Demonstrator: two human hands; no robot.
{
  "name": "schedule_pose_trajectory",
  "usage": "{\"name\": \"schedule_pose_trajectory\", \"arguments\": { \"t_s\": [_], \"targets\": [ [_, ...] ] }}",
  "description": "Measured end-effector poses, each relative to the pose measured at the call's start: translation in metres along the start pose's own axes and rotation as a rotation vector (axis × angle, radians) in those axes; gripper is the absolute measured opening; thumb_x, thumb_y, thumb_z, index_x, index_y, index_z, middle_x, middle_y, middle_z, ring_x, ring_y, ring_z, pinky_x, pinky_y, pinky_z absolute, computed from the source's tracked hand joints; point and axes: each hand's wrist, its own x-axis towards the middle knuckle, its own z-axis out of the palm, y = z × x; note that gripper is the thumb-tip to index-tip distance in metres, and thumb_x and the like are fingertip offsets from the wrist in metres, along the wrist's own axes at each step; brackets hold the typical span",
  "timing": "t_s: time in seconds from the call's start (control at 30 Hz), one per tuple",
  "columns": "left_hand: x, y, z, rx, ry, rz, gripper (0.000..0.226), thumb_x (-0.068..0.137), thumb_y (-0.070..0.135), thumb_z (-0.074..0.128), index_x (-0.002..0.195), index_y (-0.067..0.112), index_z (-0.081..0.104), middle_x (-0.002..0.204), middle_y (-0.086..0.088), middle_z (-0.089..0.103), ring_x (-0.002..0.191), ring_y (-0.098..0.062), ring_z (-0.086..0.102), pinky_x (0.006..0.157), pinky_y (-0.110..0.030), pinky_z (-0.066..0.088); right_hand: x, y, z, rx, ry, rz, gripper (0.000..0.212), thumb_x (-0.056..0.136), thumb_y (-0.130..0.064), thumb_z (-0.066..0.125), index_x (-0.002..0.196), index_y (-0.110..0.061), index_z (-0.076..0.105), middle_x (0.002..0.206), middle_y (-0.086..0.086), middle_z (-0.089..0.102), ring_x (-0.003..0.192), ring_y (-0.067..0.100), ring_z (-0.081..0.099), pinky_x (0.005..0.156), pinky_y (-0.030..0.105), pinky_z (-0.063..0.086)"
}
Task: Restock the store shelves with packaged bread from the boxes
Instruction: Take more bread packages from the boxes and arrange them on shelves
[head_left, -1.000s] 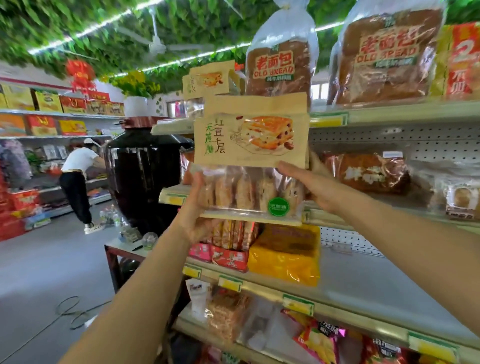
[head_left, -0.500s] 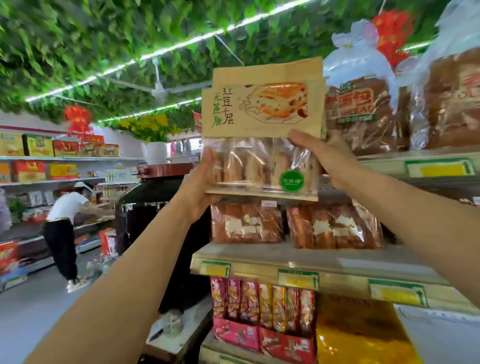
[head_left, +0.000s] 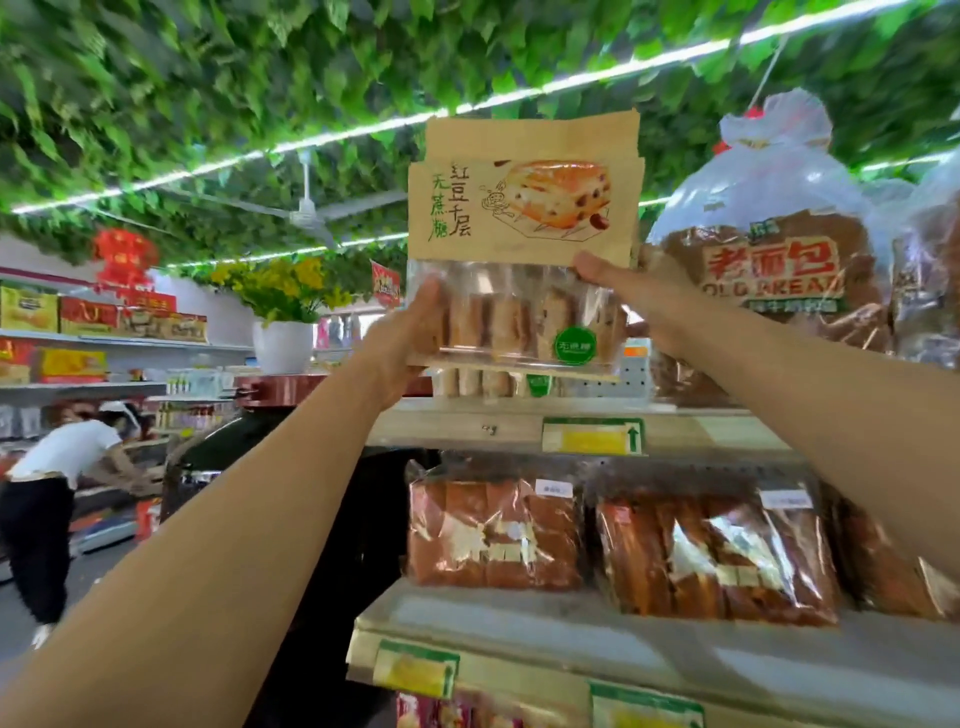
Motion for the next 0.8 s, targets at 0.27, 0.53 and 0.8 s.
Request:
{"name": "schedule_pose_trajectory", "arguments": {
  "t_s": [0.27, 0.53, 0.8],
  "targets": [
    [0.036, -0.016, 0.012, 0.176, 0.021, -0.085, 0.108, 0.052, 0.089, 0.064, 0.131, 0.016, 0.061, 0.134, -0.005, 0.062, 0.124, -0.025, 0.056, 0.108, -0.037, 0.038, 0.024, 0.019, -0.003, -0.109, -0.054, 0.038, 0.064, 0.079, -0.039, 0.078, 0.132, -0.024, 0.048, 0.11, -0.005, 0.065, 0.095, 0.018, 0.063, 0.071, 0.035, 0.053],
    [0.038, -0.023, 0.012, 0.307, -0.014, -0.09, 0.094, 0.078, 0.082, 0.044, 0.147, 0.017, 0.045, 0.151, -0.008, 0.045, 0.137, -0.028, 0.043, 0.112, -0.043, 0.033, 0.018, 0.025, 0.004, -0.198, -0.08, 0.064, 0.029, 0.084, -0.04, 0.073, 0.099, -0.027, 0.052, 0.092, -0.008, 0.061, 0.06, 0.002, 0.06, 0.064, 0.029, 0.048],
    [0.041, -0.028, 0.012, 0.366, -0.054, -0.09, 0.082, 0.09, 0.076, 0.025, 0.154, 0.024, 0.03, 0.161, -0.007, 0.028, 0.146, -0.027, 0.028, 0.118, -0.046, 0.02, 0.016, 0.041, 0.008, -0.233, -0.078, 0.084, 0.041, 0.09, -0.037, 0.067, 0.125, -0.017, 0.06, 0.103, -0.002, 0.062, 0.077, 0.012, 0.056, 0.056, 0.024, 0.04]
  ]
}}
